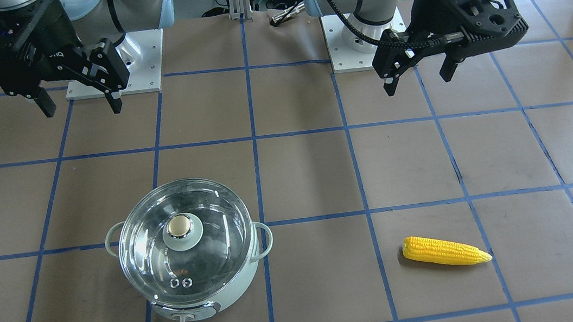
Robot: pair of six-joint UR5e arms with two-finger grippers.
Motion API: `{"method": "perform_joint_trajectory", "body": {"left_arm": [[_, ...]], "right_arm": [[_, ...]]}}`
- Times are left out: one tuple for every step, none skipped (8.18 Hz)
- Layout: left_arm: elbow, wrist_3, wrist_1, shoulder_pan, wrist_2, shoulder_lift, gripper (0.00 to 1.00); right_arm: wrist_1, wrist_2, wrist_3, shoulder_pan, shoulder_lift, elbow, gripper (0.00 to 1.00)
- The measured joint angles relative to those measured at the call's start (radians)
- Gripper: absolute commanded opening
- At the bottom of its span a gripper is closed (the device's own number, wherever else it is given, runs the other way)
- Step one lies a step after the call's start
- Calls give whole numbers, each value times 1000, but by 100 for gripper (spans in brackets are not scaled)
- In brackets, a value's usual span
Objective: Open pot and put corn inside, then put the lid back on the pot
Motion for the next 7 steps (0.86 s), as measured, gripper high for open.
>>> {"method": "perform_joint_trajectory", "body": {"left_arm": [[2, -9, 7, 1, -15, -4, 100], [-2, -24, 44, 3, -22, -10, 100], [-9, -77, 104, 9, -22, -22, 100], [-16, -181, 152, 13, -21, -48, 100], [-24, -306, 206, 16, -16, -80, 100], [-33, -425, 242, 23, -14, -111, 100], [-39, -529, 260, 40, -14, -137, 100]], "right_arm": [[0, 0, 0, 0, 0, 0, 100], [0, 0, 0, 0, 0, 0, 100], [0, -1, 0, 0, 0, 0, 100], [0, -1, 0, 0, 0, 0, 100], [0, -1, 0, 0, 0, 0, 100], [0, 0, 0, 0, 0, 0, 100], [1, 0, -1, 0, 0, 0, 100]]}}
